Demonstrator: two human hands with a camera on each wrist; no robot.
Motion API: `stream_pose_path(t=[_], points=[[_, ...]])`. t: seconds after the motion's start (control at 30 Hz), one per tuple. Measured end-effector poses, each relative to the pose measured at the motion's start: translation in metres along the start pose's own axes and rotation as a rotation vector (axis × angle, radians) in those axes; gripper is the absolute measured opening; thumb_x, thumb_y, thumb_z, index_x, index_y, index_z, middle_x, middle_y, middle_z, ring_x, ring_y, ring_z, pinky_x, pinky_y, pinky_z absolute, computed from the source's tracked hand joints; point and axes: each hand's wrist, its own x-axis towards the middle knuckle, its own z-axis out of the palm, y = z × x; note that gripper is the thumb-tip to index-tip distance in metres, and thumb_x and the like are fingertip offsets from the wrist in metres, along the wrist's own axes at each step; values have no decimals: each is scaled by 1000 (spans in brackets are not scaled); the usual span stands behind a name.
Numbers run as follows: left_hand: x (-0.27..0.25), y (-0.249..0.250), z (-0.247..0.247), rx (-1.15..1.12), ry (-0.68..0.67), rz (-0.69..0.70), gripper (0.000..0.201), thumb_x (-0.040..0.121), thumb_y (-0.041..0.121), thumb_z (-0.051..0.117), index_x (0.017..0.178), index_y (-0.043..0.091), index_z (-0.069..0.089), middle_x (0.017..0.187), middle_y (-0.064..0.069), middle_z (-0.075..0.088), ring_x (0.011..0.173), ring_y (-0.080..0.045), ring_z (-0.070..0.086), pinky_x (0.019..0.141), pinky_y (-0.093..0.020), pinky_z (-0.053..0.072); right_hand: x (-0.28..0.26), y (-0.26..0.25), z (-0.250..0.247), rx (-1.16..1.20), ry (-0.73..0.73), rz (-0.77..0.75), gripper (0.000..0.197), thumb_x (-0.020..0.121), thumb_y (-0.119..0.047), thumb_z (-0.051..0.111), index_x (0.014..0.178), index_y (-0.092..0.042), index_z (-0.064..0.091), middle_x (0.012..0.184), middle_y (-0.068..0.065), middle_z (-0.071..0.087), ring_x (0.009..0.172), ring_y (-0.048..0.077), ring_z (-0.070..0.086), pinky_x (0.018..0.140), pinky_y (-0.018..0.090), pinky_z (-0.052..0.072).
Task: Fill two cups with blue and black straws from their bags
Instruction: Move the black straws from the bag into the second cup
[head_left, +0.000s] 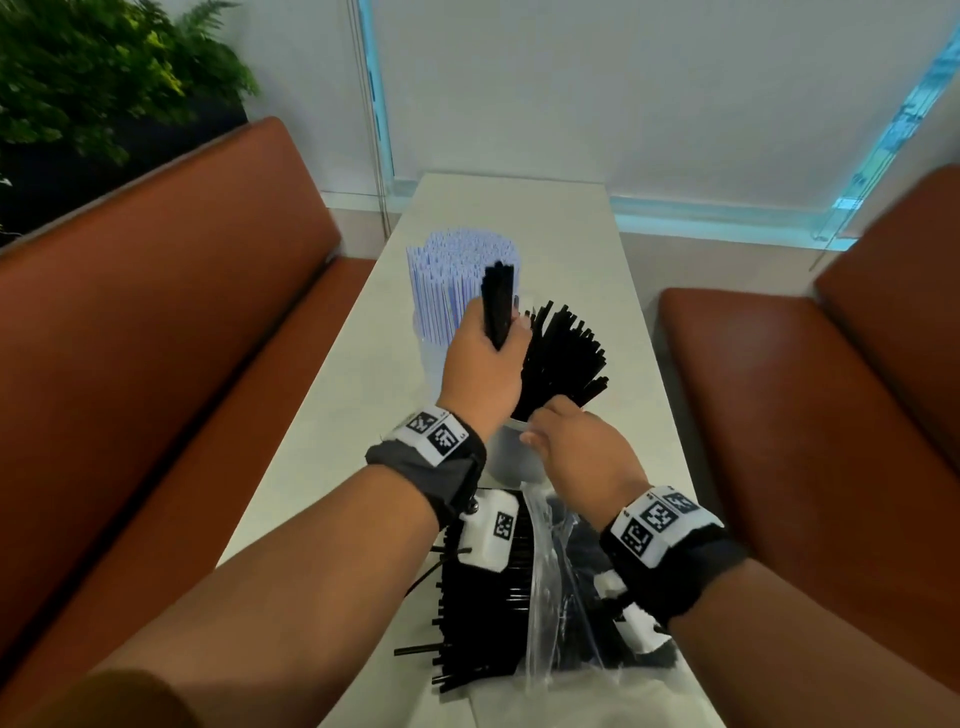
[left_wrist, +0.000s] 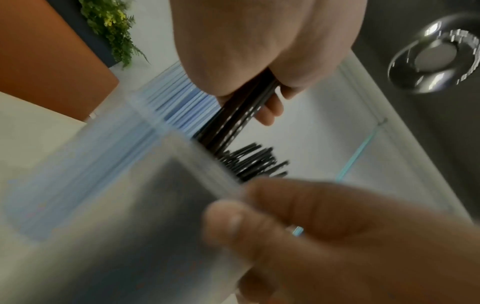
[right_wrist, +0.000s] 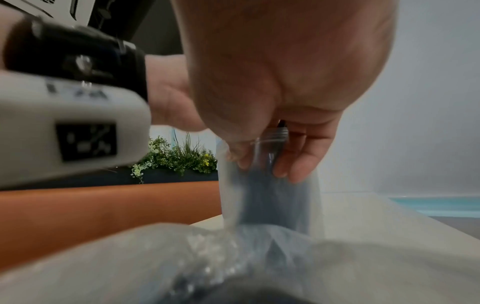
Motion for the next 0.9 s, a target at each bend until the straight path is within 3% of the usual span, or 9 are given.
stream_pose_path(t=[0.13,0.3,0.4,0.57,0.6,0.67,0.73,0.8,0.9], points=[[-10,-24,-3,324,-172,30,16,91,24,70,92,12,59,96,-10,57,95,-24,58,85,-34,48,-10,5,2,-1,26,-50,18,97,-18,62,115,-18,58,106,-2,51,65,25,57,53,38,46],[-13,-30,-14,362,-261,12,77,70,60,79,131,20,54,127,2,52,125,-12,46,106,-29,41,-12,12,6,87,14,-74,28,96,-13,60,124,-17,58,115,1,52,84,24,57,67,35,49],[-10,-26,-13,356,-410,7,88,60,59,88,131,22,53,126,0,57,125,-20,52,105,-44,46,-11,11,11,96,-2,-31,29,99,-17,54,127,-20,58,117,1,48,90,20,51,76,33,50],[4,-13,8,494,-430,-26,101,56,59,90,135,20,42,130,1,47,124,-18,48,107,-42,44,-10,5,12,97,-26,2,41,95,-11,57,136,-16,54,133,7,53,111,25,52,93,36,50],[8,-11,14,527,-436,-45,107,56,59,90,139,16,38,134,-3,45,127,-21,47,109,-42,42,-12,3,9,50,-1,-35,43,89,-9,65,131,-12,58,131,9,56,110,28,55,92,35,51],[15,-9,28,590,-469,-86,123,57,60,89,150,10,26,147,-11,38,138,-26,39,115,-43,36,-16,-2,1,-36,66,-115,51,59,-9,89,106,-8,72,109,10,67,87,28,65,72,33,56],[21,-7,41,644,-506,-116,137,60,60,89,158,12,6,158,-15,27,146,-29,28,120,-42,29,-16,-5,-5,-163,88,-155,56,44,-12,94,97,-9,76,98,9,71,77,24,66,63,31,56],[26,-8,54,660,-516,-116,142,62,54,89,159,17,-8,160,-15,25,147,-28,28,119,-39,29,-12,-7,-6,-208,-14,-163,56,68,-16,81,122,-5,68,120,13,65,99,27,60,81,35,54],[35,-12,64,566,-458,-101,126,66,36,87,157,25,1,147,-12,41,133,-27,46,111,-40,42,-9,-3,0,-93,-133,-44,62,91,-15,55,150,-11,36,144,11,40,115,29,44,99,35,40]])
